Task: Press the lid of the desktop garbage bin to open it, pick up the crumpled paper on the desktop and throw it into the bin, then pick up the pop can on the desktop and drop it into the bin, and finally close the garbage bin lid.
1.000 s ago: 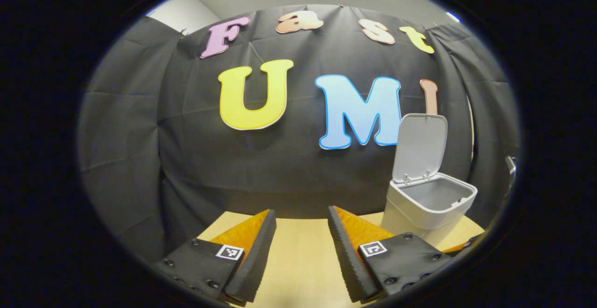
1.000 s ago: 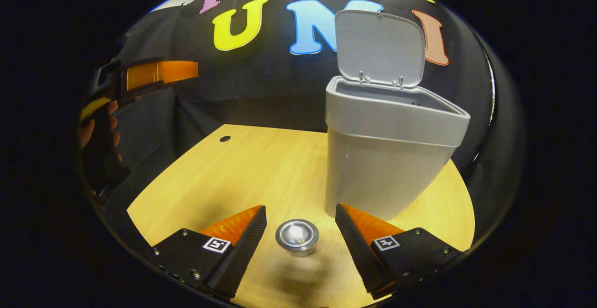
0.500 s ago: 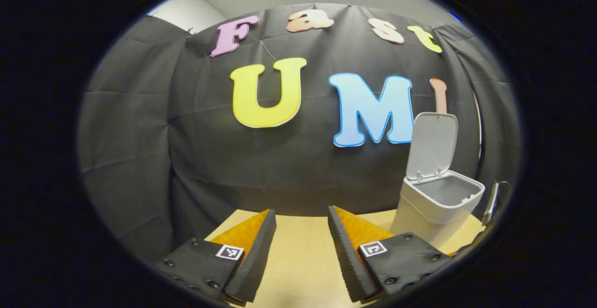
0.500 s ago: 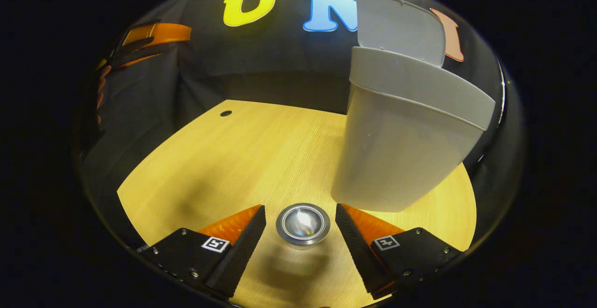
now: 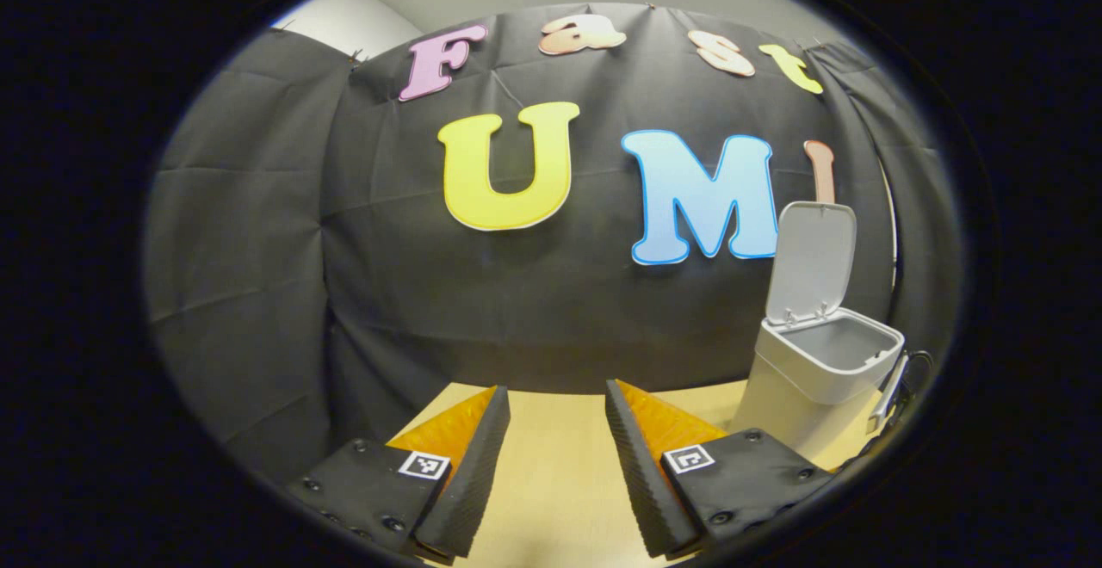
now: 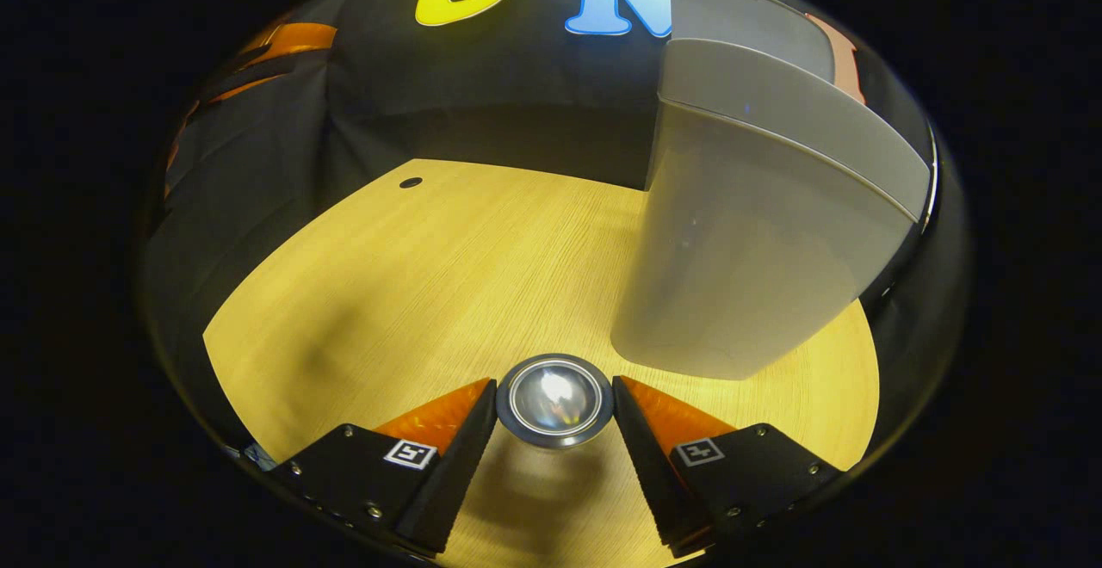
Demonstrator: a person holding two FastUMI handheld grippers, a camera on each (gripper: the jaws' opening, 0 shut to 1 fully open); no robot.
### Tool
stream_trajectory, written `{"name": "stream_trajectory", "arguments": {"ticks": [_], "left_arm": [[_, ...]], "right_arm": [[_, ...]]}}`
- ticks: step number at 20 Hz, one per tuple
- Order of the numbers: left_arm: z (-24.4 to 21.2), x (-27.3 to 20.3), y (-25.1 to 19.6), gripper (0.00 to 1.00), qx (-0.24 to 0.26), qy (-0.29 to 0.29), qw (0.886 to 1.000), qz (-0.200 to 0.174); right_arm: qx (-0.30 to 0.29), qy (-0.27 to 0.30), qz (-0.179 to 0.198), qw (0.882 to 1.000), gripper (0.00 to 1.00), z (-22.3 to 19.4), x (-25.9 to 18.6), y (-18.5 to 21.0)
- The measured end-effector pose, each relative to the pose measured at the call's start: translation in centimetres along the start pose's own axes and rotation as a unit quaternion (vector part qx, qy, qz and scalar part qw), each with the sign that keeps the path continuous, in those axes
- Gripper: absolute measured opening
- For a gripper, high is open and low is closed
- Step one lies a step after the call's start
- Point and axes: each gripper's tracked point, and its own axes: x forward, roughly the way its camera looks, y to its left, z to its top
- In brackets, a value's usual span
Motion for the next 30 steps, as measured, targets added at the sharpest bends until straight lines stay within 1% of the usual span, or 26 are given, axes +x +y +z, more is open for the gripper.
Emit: {"name": "stream_trajectory", "arguments": {"ticks": [5,9,13,15,16,19,20,23,27,30], "left_arm": [[-0.2,0.3,-0.3,0.76,-0.005,0.002,1.000,-0.004],[-0.3,0.5,-0.8,0.78,-0.006,0.004,1.000,-0.008],[-0.5,0.7,-1.0,0.80,-0.007,0.005,1.000,-0.010],[-0.5,0.7,-1.1,0.74,-0.007,0.005,1.000,-0.011],[-0.5,0.6,-1.1,0.71,-0.007,0.006,1.000,-0.012],[-0.6,0.7,-1.3,0.71,-0.008,0.007,1.000,-0.013],[-0.7,0.8,-1.3,0.76,-0.008,0.008,1.000,-0.013],[-0.8,0.8,-1.5,0.76,-0.010,0.011,1.000,-0.013],[-0.9,0.8,-1.9,0.76,-0.013,0.012,1.000,-0.015],[-0.9,0.8,-2.3,0.76,-0.014,0.013,1.000,-0.017]], "right_arm": [[0.005,-0.019,0.005,1.000,0.85,1.6,-1.1,0.1],[0.011,-0.053,0.013,0.998,0.85,4.7,-2.7,0.6],[0.016,-0.097,0.022,0.995,0.85,8.7,-4.8,0.9],[0.021,-0.126,0.027,0.991,0.85,11.1,-6.4,1.1],[0.024,-0.142,0.029,0.989,0.85,12.5,-7.2,1.2],[0.033,-0.188,0.032,0.981,0.85,16.3,-9.7,0.9],[0.037,-0.204,0.032,0.978,0.85,17.7,-10.6,0.7],[0.043,-0.253,0.027,0.966,0.85,21.5,-13.4,-0.2],[0.038,-0.316,0.004,0.948,0.85,26.3,-16.8,-2.6],[0.034,-0.344,-0.021,0.938,0.85,28.5,-18.3,-4.5]]}}
